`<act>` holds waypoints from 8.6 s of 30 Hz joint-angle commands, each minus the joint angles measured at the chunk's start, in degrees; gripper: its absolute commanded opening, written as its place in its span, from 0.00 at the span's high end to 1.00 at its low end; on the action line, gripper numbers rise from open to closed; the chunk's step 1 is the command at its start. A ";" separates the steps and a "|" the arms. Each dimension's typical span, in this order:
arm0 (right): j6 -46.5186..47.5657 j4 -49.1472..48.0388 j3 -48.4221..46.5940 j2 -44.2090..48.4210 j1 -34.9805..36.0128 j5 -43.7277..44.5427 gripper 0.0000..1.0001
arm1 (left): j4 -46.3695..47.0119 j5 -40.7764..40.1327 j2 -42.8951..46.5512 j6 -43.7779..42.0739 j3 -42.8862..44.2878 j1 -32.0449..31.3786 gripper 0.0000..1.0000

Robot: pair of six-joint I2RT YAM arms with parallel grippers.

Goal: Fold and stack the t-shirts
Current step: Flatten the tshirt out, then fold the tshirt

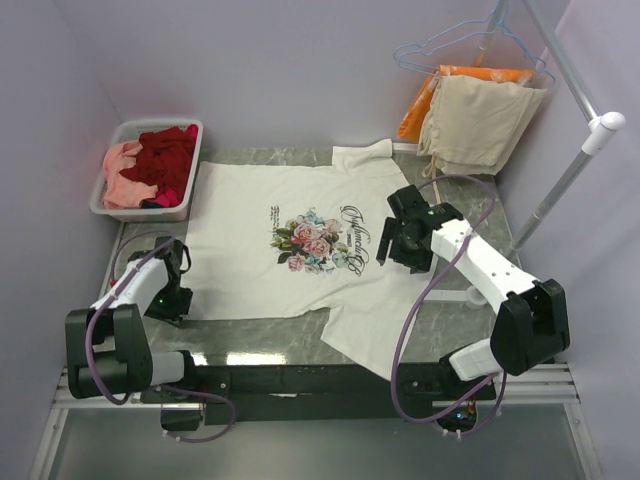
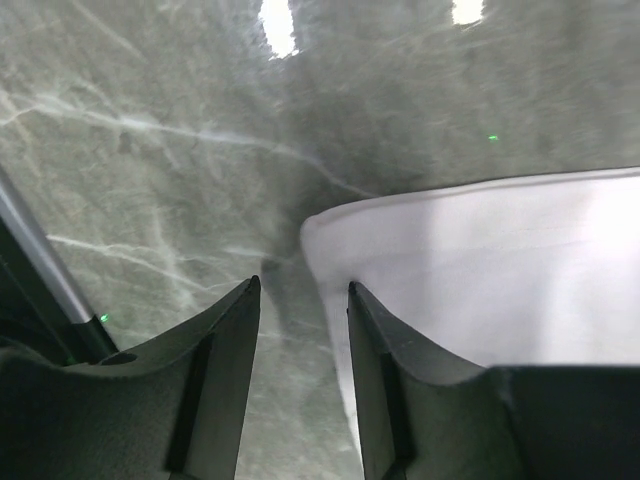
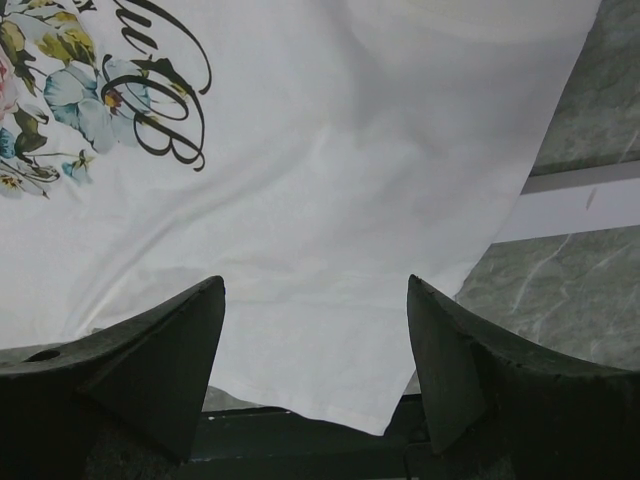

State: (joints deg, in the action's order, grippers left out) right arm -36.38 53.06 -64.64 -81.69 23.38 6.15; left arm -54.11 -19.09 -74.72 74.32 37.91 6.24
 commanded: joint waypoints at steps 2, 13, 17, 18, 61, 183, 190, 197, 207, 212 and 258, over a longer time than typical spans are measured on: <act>-0.71 0.64 -3.30 -0.84 0.09 1.14 0.20 | 1.29 -1.83 3.96 -0.93 2.34 0.35 0.54; 0.08 0.64 -4.35 -2.60 0.09 1.49 0.20 | 2.95 -1.65 1.07 -0.94 0.50 0.79 0.53; 0.34 1.17 -4.79 -2.77 0.09 1.93 0.21 | 5.32 -1.12 -1.48 -0.76 -0.91 0.97 0.53; 0.43 1.26 -4.88 -2.86 0.09 1.85 0.21 | 5.94 -0.69 -2.53 -0.85 -1.00 1.05 0.53; -6.42 1.70 17.42 9.26 10.90 -0.17 0.26 | 4.89 -3.14 3.18 -11.83 16.41 1.58 0.99; -2.11 2.49 -11.82 -8.39 -2.63 15.47 1.00 | -2.23 -17.12 -36.10 -9.55 50.68 -8.44 0.99; -1.94 3.02 -15.51 -12.96 -3.51 15.20 1.00 | -0.48 -15.36 -40.68 -11.65 53.32 -8.52 0.99; -3.17 4.86 -18.68 -17.97 -4.57 14.85 1.00 | 0.58 -14.04 -45.86 -14.64 57.97 -8.79 0.99; -4.49 -0.67 -17.62 -18.07 -5.01 11.86 0.60 | 16.12 -11.93 -37.17 -21.58 51.39 -9.14 0.31; -3.35 -3.22 -17.10 -16.57 -5.01 12.04 0.59 | 18.86 -12.02 -34.01 -24.40 50.77 -10.54 0.25; 0.35 -7.35 -10.59 -25.27 9.14 -2.73 0.58 | 13.59 5.03 -37.96 -29.94 47.87 -25.22 0.26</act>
State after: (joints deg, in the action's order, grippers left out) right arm -35.51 45.60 -74.96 -105.84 31.20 1.67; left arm -39.72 -11.22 -113.47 45.06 86.30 -19.05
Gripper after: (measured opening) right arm 0.420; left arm 0.737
